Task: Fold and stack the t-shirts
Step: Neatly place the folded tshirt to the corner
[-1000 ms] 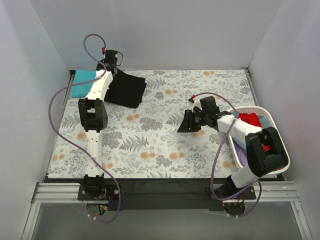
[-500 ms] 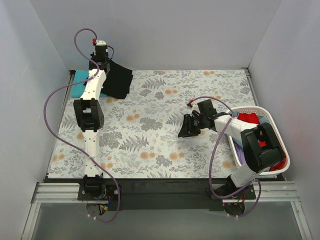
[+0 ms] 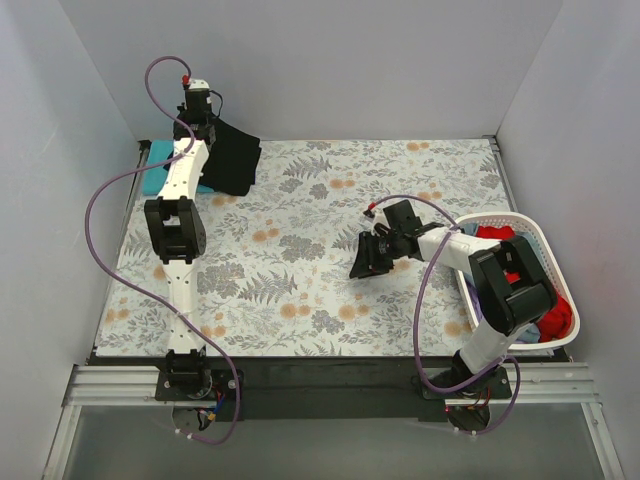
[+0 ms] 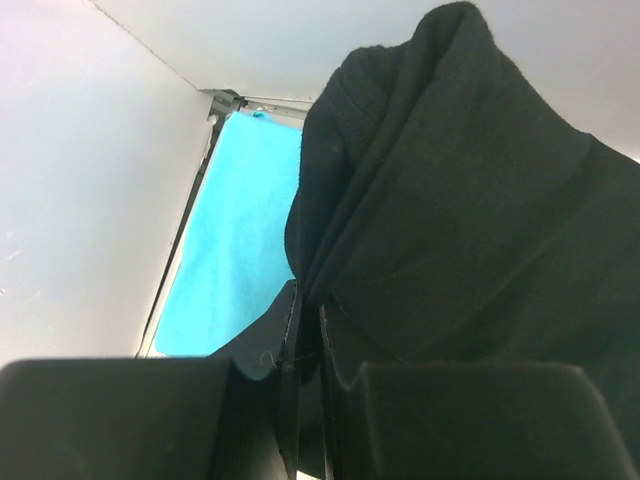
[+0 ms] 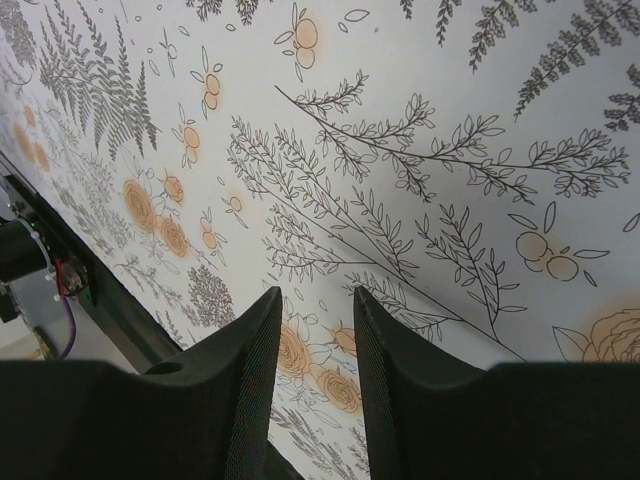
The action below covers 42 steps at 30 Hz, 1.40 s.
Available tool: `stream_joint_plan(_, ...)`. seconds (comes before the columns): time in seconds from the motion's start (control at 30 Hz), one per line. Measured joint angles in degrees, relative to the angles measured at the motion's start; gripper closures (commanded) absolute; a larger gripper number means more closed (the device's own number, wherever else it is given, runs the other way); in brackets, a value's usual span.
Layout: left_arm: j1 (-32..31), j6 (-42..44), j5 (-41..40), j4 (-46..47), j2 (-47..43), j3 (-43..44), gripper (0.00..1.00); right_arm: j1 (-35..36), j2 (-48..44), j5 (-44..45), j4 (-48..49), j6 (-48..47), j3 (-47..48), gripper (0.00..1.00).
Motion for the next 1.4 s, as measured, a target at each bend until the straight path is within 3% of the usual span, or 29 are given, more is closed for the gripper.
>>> stream_joint_plan(1.4,2.34,3.32,5.64,3.32,-6.93,-4.66,1.0,2.49,0.17,1.62,0.09,0.63,-0.04,0.6)
